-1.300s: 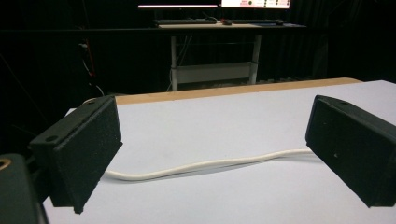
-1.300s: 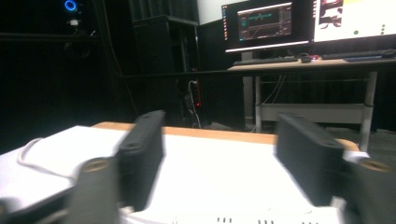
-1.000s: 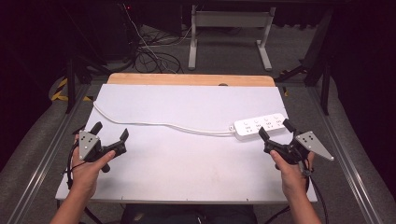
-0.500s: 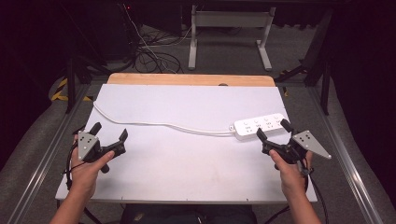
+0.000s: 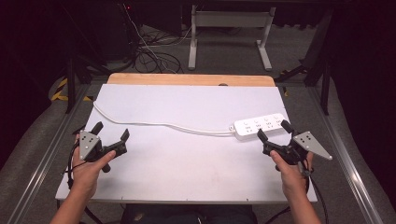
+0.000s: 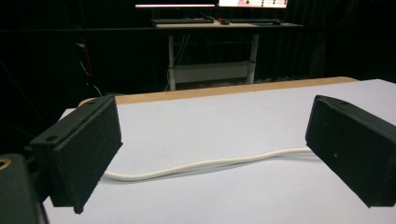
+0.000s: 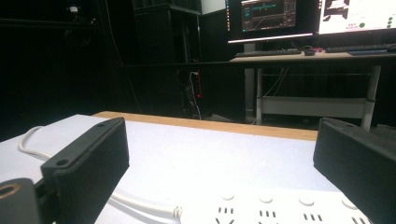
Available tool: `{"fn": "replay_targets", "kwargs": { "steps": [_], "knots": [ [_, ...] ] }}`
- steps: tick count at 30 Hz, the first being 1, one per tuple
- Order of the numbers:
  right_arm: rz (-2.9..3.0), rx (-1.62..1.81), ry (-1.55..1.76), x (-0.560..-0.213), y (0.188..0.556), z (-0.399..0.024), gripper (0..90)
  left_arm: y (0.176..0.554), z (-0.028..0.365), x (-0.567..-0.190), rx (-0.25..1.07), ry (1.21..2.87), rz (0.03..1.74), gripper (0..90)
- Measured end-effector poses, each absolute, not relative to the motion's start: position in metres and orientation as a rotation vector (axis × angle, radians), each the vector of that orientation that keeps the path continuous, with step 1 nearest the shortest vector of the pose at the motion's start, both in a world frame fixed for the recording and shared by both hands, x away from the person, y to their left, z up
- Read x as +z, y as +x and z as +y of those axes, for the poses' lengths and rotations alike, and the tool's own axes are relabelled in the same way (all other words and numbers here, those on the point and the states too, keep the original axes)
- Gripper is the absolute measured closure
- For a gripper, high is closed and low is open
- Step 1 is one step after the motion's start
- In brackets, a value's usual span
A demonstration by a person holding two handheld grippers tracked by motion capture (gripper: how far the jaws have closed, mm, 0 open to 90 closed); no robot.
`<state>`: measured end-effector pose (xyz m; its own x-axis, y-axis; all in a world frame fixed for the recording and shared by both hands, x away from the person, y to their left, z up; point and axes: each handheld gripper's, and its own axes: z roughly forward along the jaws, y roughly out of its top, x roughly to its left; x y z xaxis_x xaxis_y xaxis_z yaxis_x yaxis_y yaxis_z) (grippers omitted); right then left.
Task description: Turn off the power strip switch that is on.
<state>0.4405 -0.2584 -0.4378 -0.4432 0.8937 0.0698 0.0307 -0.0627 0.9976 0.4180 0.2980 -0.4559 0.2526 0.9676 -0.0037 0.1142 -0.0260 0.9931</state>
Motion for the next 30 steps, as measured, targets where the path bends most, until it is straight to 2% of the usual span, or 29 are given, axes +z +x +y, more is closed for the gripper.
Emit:
{"fn": "replay_targets", "kwargs": {
  "steps": [30],
  "knots": [
    [1.544,1.597,1.016,-0.4392,0.4402,-0.2578,5.8,0.4182,0.2973,-0.4562,0.965,1.421,1.091,4.5]
  ]
}}
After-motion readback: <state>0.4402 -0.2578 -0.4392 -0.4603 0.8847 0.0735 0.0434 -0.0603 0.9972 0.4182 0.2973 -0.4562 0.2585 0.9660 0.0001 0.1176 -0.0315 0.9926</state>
